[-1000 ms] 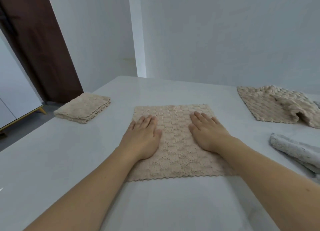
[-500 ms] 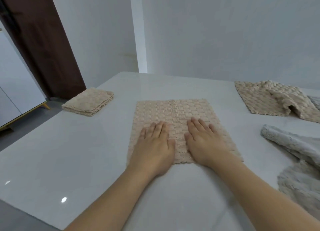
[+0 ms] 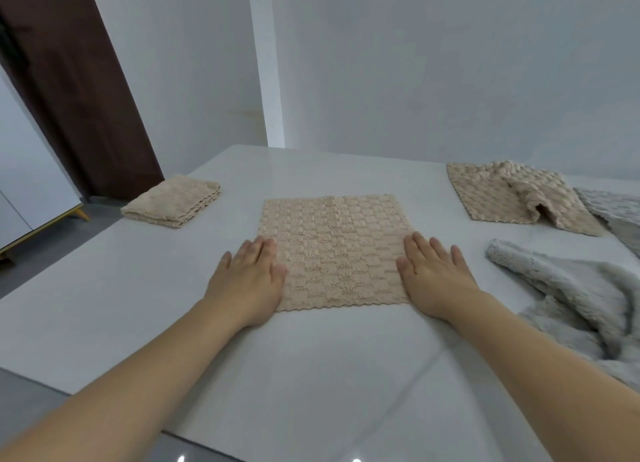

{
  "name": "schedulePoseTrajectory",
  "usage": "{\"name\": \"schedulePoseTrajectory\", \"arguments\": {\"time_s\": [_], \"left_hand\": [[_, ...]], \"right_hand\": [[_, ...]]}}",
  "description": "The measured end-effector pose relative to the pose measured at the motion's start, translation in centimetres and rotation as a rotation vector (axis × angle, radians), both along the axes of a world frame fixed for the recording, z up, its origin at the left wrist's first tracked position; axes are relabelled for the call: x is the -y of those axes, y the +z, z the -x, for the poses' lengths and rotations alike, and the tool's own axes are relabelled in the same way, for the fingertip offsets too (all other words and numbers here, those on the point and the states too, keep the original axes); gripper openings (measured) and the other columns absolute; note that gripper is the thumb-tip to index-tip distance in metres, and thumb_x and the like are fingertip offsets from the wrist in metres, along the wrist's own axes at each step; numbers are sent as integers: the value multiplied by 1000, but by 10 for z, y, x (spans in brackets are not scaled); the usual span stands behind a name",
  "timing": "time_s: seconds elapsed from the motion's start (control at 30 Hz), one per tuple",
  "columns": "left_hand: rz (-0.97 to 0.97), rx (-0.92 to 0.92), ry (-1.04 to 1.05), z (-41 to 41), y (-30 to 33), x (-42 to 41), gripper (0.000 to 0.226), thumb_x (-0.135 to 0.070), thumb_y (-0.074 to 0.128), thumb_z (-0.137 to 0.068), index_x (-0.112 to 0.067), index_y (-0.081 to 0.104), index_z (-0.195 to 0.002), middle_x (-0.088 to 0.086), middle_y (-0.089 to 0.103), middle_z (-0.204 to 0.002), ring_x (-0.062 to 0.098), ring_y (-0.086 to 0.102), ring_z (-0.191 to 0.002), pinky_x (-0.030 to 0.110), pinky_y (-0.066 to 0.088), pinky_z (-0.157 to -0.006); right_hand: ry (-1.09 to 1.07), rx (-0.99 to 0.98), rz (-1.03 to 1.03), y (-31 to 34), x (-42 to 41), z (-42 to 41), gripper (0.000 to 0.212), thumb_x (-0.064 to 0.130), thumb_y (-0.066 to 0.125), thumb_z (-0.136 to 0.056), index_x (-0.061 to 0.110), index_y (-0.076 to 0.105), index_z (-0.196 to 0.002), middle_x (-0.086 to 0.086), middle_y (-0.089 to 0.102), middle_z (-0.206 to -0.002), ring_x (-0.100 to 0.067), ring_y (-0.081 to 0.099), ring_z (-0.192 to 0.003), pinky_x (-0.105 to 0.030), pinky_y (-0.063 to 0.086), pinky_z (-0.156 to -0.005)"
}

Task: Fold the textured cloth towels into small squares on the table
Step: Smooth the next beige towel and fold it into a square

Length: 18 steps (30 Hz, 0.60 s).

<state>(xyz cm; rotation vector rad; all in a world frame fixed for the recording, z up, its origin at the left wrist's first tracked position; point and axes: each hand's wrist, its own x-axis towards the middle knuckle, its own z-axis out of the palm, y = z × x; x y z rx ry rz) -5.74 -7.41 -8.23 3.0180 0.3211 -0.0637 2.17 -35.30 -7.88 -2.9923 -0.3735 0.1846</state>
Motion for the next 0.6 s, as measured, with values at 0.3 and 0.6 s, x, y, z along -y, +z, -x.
{"name": "schedulePoseTrajectory", "arguments": {"time_s": [0.3, 0.6], "left_hand": [[-81, 218, -398, 48, 28, 50, 21, -27, 43, -91, -18, 49, -108, -1, 49, -108, 21, 49, -99, 33, 48, -74], [-32, -146, -212, 43, 51, 75, 17, -20, 46, -87, -16, 55, -73, 2, 58, -79, 22, 54, -71, 29, 38, -58]], "right_hand": [[264, 114, -108, 24, -22, 53, 39, 31, 42, -87, 30, 42, -126, 5, 37, -130, -21, 32, -124, -35, 23, -108], [369, 45, 114, 44, -10, 79, 38, 24, 49, -84, 24, 45, -121, 2, 44, -121, -20, 43, -117, -31, 37, -93]]}}
